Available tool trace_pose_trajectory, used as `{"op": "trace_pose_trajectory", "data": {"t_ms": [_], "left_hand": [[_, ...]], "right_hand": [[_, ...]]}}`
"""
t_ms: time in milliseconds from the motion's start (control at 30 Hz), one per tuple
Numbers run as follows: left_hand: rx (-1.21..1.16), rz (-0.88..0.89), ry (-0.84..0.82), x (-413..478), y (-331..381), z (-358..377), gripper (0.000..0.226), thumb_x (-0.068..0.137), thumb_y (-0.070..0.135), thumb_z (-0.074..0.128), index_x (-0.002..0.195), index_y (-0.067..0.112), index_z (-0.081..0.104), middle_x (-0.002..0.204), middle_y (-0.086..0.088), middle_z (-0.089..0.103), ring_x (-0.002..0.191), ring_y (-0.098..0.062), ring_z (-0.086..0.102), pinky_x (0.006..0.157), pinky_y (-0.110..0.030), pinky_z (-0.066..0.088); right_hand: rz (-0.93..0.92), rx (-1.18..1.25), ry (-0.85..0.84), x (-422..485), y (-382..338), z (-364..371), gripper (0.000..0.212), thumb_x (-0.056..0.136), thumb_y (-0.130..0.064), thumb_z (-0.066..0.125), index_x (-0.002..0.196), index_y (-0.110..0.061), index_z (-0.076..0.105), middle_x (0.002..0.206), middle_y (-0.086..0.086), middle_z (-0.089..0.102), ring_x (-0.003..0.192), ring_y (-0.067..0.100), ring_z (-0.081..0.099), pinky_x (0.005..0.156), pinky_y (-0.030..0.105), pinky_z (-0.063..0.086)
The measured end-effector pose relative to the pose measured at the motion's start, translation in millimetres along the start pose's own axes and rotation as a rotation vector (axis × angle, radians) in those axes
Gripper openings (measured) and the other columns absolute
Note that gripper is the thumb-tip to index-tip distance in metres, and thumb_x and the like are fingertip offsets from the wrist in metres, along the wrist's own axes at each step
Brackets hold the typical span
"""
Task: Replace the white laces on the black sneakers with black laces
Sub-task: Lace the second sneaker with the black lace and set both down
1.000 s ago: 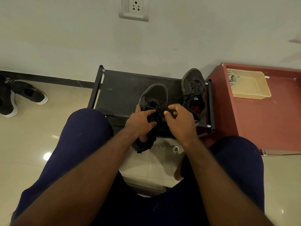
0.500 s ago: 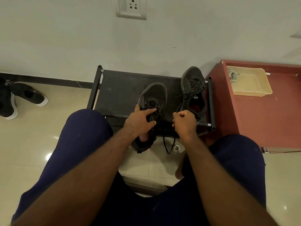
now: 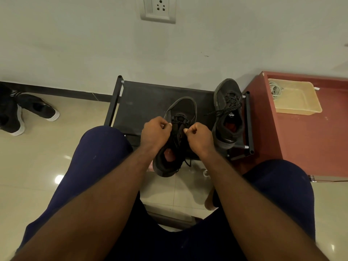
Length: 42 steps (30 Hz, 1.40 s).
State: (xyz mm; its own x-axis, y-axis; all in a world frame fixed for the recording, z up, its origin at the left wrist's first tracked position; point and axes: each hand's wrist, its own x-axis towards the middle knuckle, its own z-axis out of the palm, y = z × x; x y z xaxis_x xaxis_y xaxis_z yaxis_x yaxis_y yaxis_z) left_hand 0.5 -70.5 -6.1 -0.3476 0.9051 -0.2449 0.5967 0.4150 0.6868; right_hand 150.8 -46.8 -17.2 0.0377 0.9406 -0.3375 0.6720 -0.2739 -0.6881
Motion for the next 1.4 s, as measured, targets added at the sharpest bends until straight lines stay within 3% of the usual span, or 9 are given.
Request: {"op": "trace_pose_trajectory", "data": {"t_ms": [133,233,367,467,700,900,1033,1200,1400], "left_hand": [[0.097,-0.063,-0.015,11,6,6,0.028,0.083,0.047,0.071,0.078,0.021,0.061,0.080,0.004,0.065,0.077,-0.015,0.061,0.066,-0.028,0.044],[0.086,-0.092,-0.134,24,10,4,0.030,0.084,0.038,0.075,0.071,0.014,0.063,0.071,-0.002,0.063,0.076,-0.022,0.065,0.064,-0.028,0.043],[0.075,-0.117,-0.306,40,13,-7,0.029,0.089,0.030,0.072,0.079,0.003,0.066,0.073,-0.008,0.064,0.076,-0.026,0.066,0.070,-0.034,0.056],[-0.125,-0.213,-0.397,42,13,-14,0.025,0.098,0.021,0.060,0.078,0.006,0.059,0.074,-0.009,0.061,0.066,-0.017,0.060,0.057,-0.026,0.053],[-0.182,-0.251,-0.444,46,13,-20,0.016,0.099,0.012,0.052,0.087,0.005,0.060,0.072,-0.007,0.054,0.062,-0.014,0.050,0.054,-0.025,0.044],[-0.295,-0.306,-0.485,49,8,-25,0.017,0.098,0.010,0.049,0.100,0.005,0.065,0.069,-0.004,0.052,0.058,-0.011,0.046,0.055,-0.023,0.042],[-0.528,-0.363,-0.393,44,14,-20,0.015,0.098,0.006,0.047,0.097,0.011,0.061,0.070,-0.004,0.056,0.061,-0.013,0.051,0.062,-0.027,0.046],[-1.260,-0.432,-0.193,49,22,-40,0.018,0.095,0.003,0.050,0.107,0.013,0.057,0.083,-0.002,0.062,0.076,-0.013,0.062,0.081,-0.033,0.050],[-1.747,-0.520,0.180,62,5,-75,0.014,0.089,0.002,0.049,0.099,0.010,0.055,0.086,-0.006,0.053,0.065,-0.012,0.056,0.076,-0.036,0.055]], "right_hand": [[0.005,-0.035,-0.087,8,-8,-6,0.017,0.097,-0.022,0.063,0.084,-0.012,0.059,0.086,0.007,0.065,0.081,0.022,0.062,0.076,0.040,0.053],[0.145,0.185,-0.212,9,-14,-11,0.023,0.099,-0.008,0.053,0.077,-0.012,0.051,0.079,0.013,0.059,0.067,0.023,0.060,0.062,0.036,0.056],[0.293,0.304,-0.295,14,-23,-12,0.021,0.101,-0.003,0.048,0.082,-0.010,0.052,0.072,0.007,0.054,0.060,0.017,0.052,0.055,0.030,0.047],[0.346,0.321,-0.294,22,-25,-11,0.020,0.100,-0.006,0.050,0.081,-0.010,0.055,0.073,0.006,0.053,0.058,0.015,0.045,0.047,0.025,0.036],[0.081,0.070,-0.217,34,-33,-12,0.042,0.099,-0.011,0.060,0.061,-0.012,0.042,0.059,0.001,0.041,0.054,0.011,0.039,0.048,0.019,0.035],[0.084,0.145,-0.210,39,-21,-11,0.015,0.094,-0.003,0.059,0.082,-0.009,0.063,0.070,0.000,0.056,0.065,0.009,0.048,0.058,0.023,0.038],[0.110,0.169,-0.214,40,-23,-11,0.010,0.096,-0.006,0.056,0.088,-0.009,0.062,0.069,0.002,0.055,0.058,0.010,0.046,0.046,0.019,0.036],[0.148,0.202,-0.265,40,-20,-10,0.006,0.101,-0.014,0.053,0.095,-0.013,0.057,0.071,0.005,0.054,0.051,0.015,0.045,0.036,0.020,0.033],[0.139,0.174,-0.291,36,-21,-17,0.010,0.101,-0.015,0.056,0.107,-0.008,0.059,0.074,0.006,0.056,0.052,0.016,0.048,0.035,0.020,0.034]]}}
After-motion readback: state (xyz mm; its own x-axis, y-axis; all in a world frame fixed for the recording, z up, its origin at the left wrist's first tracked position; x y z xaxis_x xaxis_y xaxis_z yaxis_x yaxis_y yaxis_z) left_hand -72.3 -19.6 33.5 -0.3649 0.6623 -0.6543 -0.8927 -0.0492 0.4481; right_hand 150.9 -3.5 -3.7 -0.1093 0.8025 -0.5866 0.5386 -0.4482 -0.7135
